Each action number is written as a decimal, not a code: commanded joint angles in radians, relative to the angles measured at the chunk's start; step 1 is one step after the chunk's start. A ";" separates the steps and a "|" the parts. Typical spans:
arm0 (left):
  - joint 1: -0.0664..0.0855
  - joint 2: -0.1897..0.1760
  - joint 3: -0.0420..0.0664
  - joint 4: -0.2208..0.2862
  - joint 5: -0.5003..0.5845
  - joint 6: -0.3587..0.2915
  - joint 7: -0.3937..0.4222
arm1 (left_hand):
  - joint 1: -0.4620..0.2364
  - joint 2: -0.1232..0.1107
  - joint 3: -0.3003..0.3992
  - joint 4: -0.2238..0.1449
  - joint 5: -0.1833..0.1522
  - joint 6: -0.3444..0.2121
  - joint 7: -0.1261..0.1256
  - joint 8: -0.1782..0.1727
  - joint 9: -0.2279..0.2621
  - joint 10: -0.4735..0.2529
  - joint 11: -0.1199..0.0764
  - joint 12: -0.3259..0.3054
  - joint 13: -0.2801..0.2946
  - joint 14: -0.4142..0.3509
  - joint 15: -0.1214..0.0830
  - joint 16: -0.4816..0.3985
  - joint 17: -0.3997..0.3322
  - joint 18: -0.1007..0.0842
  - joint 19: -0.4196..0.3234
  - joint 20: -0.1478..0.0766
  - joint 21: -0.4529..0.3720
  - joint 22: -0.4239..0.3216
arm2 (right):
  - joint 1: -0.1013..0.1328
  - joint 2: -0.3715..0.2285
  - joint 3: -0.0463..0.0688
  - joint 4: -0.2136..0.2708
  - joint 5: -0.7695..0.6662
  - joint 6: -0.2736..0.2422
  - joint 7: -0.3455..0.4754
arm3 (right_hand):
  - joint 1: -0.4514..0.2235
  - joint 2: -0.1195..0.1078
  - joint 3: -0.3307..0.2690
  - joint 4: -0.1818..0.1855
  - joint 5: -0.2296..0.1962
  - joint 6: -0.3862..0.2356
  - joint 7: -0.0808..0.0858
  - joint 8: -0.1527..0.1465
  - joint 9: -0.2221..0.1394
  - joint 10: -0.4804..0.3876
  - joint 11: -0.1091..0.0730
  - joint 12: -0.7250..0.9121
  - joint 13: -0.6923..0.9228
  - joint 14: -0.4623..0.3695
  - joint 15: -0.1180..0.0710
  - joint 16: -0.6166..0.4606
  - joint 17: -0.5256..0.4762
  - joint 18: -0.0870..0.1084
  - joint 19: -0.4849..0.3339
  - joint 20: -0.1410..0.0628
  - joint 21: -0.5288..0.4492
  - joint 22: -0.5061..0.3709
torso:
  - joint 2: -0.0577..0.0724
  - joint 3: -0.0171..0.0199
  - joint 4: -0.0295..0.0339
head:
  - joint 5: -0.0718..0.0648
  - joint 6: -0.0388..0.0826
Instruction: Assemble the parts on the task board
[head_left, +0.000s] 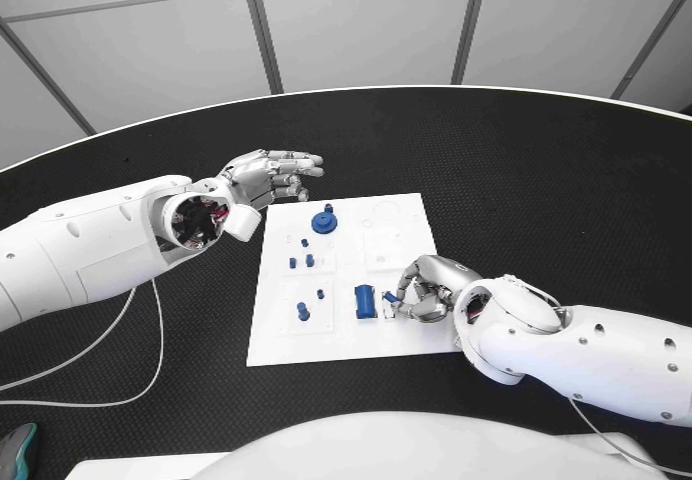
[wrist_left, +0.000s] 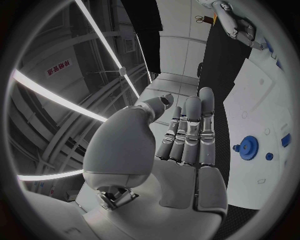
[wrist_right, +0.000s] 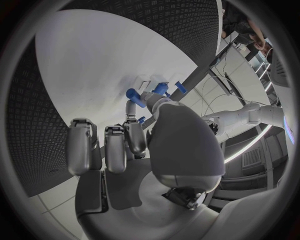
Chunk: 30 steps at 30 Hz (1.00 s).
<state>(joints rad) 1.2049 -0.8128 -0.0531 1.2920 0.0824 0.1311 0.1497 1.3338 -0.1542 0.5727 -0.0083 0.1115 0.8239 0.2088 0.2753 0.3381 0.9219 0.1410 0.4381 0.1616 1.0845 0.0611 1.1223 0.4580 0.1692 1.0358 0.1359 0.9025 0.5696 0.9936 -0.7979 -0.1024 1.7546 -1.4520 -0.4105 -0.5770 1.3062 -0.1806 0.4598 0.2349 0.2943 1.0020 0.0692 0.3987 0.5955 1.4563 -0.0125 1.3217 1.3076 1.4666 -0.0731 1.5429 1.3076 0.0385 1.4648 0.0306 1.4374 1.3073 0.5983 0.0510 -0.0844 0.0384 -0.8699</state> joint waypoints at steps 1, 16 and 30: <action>0.000 0.000 0.000 0.001 0.000 0.000 0.000 | 0.004 0.002 -0.002 0.004 -0.004 -0.006 0.005 0.004 0.001 -0.009 0.000 0.005 0.001 -0.007 -0.003 0.006 -0.002 0.016 0.000 0.007 -0.006 -0.001 | 0.000 0.008 0.000 -0.008 0.002 0.011 -0.001 | -0.016 -0.002 0.005 0.006 0.000 0.001 -0.007 0.007 0.002 0.008 -0.002 0.002 0.111 0.097 -0.007 0.006 0.231 -0.014 0.085 -0.008 0.003 0.231 | 0.000 -0.0005 0.0005 | 0.001 -0.001; 0.000 -0.001 0.000 0.002 0.000 -0.001 0.000 | 0.004 0.002 -0.002 0.004 -0.004 -0.006 0.005 0.004 0.001 -0.009 0.000 0.005 0.001 -0.007 -0.003 0.006 -0.002 0.016 0.000 0.007 -0.006 -0.001 | 0.000 0.023 0.000 -0.023 0.004 0.052 -0.001 | -0.139 -0.004 -0.005 0.054 -0.014 0.028 -0.016 0.031 0.016 0.014 -0.008 0.008 0.115 0.097 -0.012 0.006 0.230 -0.015 0.086 -0.010 0.007 0.232 | 0.000 0.0012 -0.0008 | 0.005 -0.003; 0.000 0.000 0.000 0.000 0.000 -0.001 -0.001 | 0.004 0.002 -0.002 0.004 -0.004 -0.006 0.005 0.004 0.001 -0.009 0.000 0.005 0.001 -0.007 -0.003 0.006 -0.002 0.016 0.000 0.007 -0.006 -0.001 | 0.000 0.026 0.000 -0.024 0.004 0.049 0.001 | -0.224 0.003 -0.040 0.056 0.022 0.038 -0.022 0.052 0.030 0.025 -0.014 0.026 0.127 0.097 -0.016 0.006 0.231 -0.016 0.087 -0.014 0.014 0.234 | 0.000 0.0017 -0.0012 | 0.004 -0.003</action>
<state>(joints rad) 1.2050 -0.8126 -0.0531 1.2922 0.0824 0.1301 0.1488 1.3338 -0.1542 0.5728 -0.0083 0.1115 0.8239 0.2088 0.2753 0.3377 0.9218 0.1410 0.4381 0.1615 1.0845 0.0611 1.1223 0.4575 0.1692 1.0358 0.1359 0.9025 0.5697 0.9939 -0.7715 -0.1021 1.7311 -1.4478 -0.3608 -0.5763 1.0892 -0.1769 0.4239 0.2897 0.3196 1.0310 0.0481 0.4451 0.6247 1.4652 -0.0213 1.3448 1.3074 1.4659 -0.0797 1.5429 1.3074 0.0386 1.4651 0.0231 1.4445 1.3073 0.5983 0.0527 -0.0854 0.0428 -0.8726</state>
